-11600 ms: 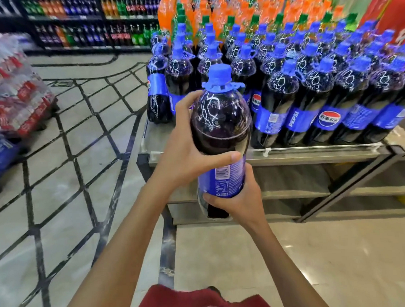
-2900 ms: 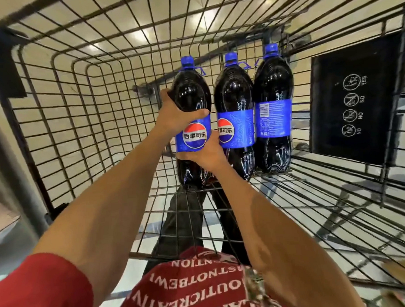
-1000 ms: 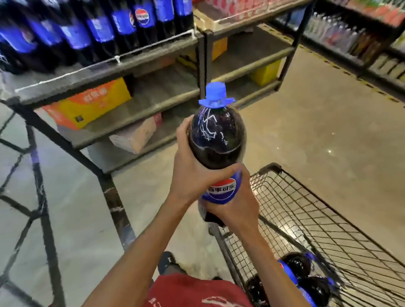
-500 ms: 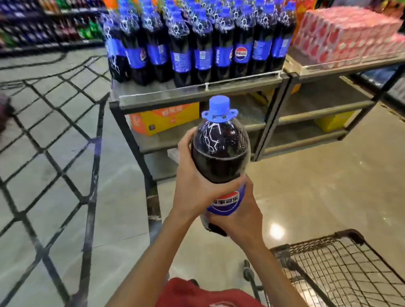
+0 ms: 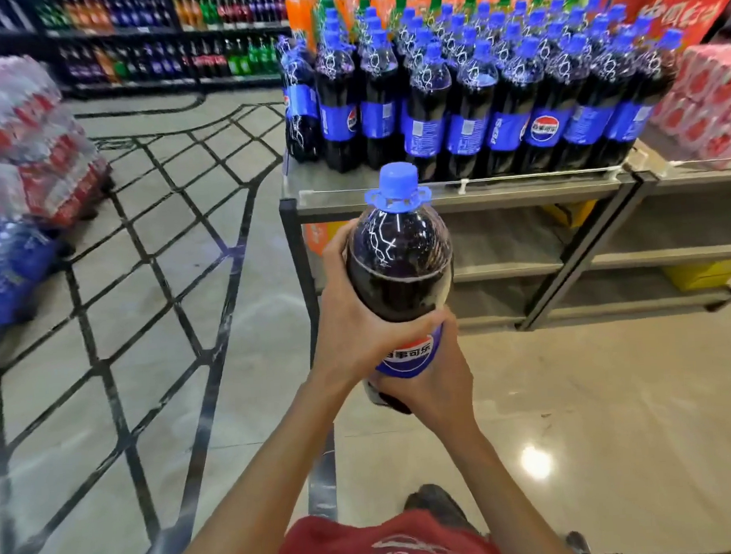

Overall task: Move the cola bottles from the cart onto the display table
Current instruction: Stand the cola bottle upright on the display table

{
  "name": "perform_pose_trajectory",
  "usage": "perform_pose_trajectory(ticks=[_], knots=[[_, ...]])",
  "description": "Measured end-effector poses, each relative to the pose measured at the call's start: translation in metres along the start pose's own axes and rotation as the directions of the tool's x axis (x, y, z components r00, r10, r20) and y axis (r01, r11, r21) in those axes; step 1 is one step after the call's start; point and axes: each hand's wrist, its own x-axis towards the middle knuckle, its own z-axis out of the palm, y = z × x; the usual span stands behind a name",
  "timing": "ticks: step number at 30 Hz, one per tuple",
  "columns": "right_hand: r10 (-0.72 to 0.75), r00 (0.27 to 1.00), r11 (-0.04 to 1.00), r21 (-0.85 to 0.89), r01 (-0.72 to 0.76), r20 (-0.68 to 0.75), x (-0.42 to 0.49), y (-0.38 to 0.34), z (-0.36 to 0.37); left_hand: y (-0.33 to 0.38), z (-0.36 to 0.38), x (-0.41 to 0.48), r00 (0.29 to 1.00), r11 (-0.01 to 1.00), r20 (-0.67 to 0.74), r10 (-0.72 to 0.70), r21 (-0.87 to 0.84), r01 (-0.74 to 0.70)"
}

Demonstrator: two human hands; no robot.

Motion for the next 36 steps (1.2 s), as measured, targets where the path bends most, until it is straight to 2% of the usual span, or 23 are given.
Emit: perform_pose_trajectory(ticks=[13, 24, 31, 36], knots=[[-0.012, 0.998, 0.999, 0.039, 0.009, 0.067, 0.162, -0.008, 0.036, -0.05, 0.009, 0.143, 0.996, 0.999, -0.084, -0.034, 0.03, 0.037], [-0.056, 0.994, 0.998, 0.031, 0.054, 0.089, 0.297, -0.02, 0.061, -0.104, 0.024, 0.269, 0.995, 1.0, -0.1, 0.003, 0.019, -0.001], [-0.03, 0.997, 1.0, 0.01, 0.029, 0.07, 0.36, -0.035, 0.085, -0.134, 0.016, 0.333, 0.997, 1.0, -0.082, 0.008, 0.008, -0.007], [0.019, 1.0, 1.0, 0.017, -0.02, 0.02, 0.402, -0.039, 0.108, -0.161, 0.01, 0.38, 1.0, 1.0, -0.015, 0.021, 0.016, -0.02]])
